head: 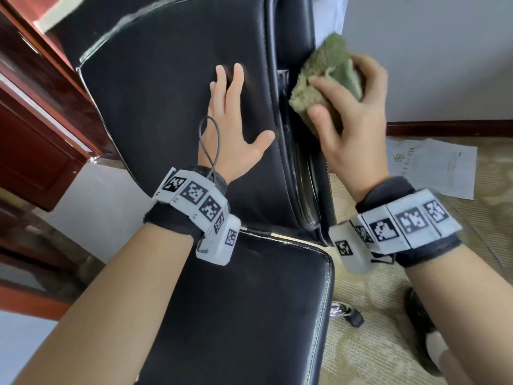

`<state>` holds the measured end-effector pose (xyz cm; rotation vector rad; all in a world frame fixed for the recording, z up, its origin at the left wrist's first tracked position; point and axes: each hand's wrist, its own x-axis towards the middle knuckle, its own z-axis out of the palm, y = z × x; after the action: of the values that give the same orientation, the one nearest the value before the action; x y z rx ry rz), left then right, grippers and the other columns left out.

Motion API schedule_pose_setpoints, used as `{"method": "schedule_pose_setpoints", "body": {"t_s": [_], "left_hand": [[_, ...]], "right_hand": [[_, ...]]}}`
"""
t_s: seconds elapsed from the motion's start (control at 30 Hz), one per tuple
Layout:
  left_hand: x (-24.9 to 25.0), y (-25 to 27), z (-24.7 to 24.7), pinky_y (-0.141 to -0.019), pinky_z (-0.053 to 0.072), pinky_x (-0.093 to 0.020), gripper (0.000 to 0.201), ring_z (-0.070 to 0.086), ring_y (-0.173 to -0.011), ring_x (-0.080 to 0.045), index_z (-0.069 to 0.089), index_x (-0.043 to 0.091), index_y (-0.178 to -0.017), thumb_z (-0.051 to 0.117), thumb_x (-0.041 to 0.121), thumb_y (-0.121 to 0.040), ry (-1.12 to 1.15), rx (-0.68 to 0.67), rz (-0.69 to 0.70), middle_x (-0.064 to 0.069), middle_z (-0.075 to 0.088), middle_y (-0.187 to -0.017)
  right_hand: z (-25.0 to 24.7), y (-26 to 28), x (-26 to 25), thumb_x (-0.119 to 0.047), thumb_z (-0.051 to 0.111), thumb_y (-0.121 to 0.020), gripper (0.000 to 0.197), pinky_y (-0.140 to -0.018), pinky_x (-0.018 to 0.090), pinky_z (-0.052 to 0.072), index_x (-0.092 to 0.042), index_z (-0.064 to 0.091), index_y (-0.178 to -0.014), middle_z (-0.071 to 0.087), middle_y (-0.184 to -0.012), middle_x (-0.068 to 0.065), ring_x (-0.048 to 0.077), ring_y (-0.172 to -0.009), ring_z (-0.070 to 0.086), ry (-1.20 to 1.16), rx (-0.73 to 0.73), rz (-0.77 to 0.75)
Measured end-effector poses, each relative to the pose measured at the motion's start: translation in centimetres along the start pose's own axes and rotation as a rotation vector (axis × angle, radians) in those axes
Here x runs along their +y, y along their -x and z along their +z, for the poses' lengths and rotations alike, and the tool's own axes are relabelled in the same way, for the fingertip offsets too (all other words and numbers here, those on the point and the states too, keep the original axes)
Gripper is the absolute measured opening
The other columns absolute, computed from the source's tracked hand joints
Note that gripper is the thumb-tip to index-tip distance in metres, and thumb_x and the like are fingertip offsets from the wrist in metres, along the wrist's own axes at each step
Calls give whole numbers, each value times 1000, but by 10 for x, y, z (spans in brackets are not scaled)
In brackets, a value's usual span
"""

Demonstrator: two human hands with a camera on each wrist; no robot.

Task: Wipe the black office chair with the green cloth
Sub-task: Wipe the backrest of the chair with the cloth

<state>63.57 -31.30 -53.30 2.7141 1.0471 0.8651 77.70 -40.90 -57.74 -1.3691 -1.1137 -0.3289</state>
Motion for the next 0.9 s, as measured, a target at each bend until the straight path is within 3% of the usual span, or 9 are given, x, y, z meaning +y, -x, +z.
{"method": "schedule_pose_setpoints", "body": {"t_s": [0.1, 0.2, 0.3, 0.43, 0.57, 0.7, 0.83, 0.9], "left_hand": [[-3, 1, 0, -110, 22, -41, 95, -1, -146, -29, 6, 18, -151, 69, 29, -80, -19, -19, 14, -9, -5, -159], [-7, 1, -1, -108, 24, -41, 95, -1, -146, -28, 6, 20, -151, 69, 29, -80, -61, -62, 40, -7, -6, -159], [-10, 0, -2, -107, 26, -43, 96, -3, -146, -26, 4, 23, -151, 68, 31, -80, -59, -76, 46, -5, -8, -159], [-9, -1, -1, -104, 24, -34, 95, -5, -146, -25, 3, 23, -151, 68, 29, -81, -37, -90, 36, -4, -10, -159], [-8, -1, -3, -108, 23, -39, 95, -7, -146, -26, 2, 22, -151, 68, 28, -82, -37, -111, 27, -5, -12, -158], [-8, 0, -4, -109, 24, -42, 96, -6, -146, -27, 1, 21, -151, 68, 27, -82, -61, -117, 32, -6, -12, -158], [-9, 0, -5, -110, 21, -41, 96, -7, -146, -27, 1, 20, -151, 67, 26, -83, -53, -119, 39, -6, -12, -158], [-9, 1, -5, -109, 21, -39, 95, -7, -146, -26, 2, 21, -151, 68, 26, -83, -47, -112, 42, -6, -11, -158]], "right_hand": [[12, -14, -10, -34, 55, -89, 35, -103, 23, 22, -15, 65, -117, 34, -140, 22, 33, -125, 36, 52, -73, 53], [16, -7, -10, -42, 60, -84, 43, -97, 26, 28, -18, 63, -120, 33, -138, 19, 33, -122, 38, 115, -125, 122], [19, 3, -10, -42, 60, -84, 46, -93, 34, 39, -15, 61, -121, 36, -132, 21, 35, -119, 41, 143, -122, 153], [27, 14, -9, -38, 58, -87, 42, -97, 35, 39, -12, 61, -120, 36, -129, 20, 34, -117, 45, 54, -84, 247], [28, 29, -6, -33, 57, -89, 36, -100, 28, 34, -11, 63, -117, 36, -127, 14, 30, -117, 45, 4, -84, 345], [19, 42, 0, -25, 57, -89, 28, -97, 10, 21, -9, 64, -111, 33, -121, 9, 17, -113, 38, -118, -111, 437], [8, 29, -13, -22, 55, -86, 31, -97, -1, 22, -8, 64, -112, 30, -116, 7, 6, -109, 37, -212, 153, 405], [12, 12, -22, -20, 56, -87, 28, -96, -3, 19, -9, 65, -112, 30, -116, 8, 1, -109, 34, -216, 200, 331]]}}
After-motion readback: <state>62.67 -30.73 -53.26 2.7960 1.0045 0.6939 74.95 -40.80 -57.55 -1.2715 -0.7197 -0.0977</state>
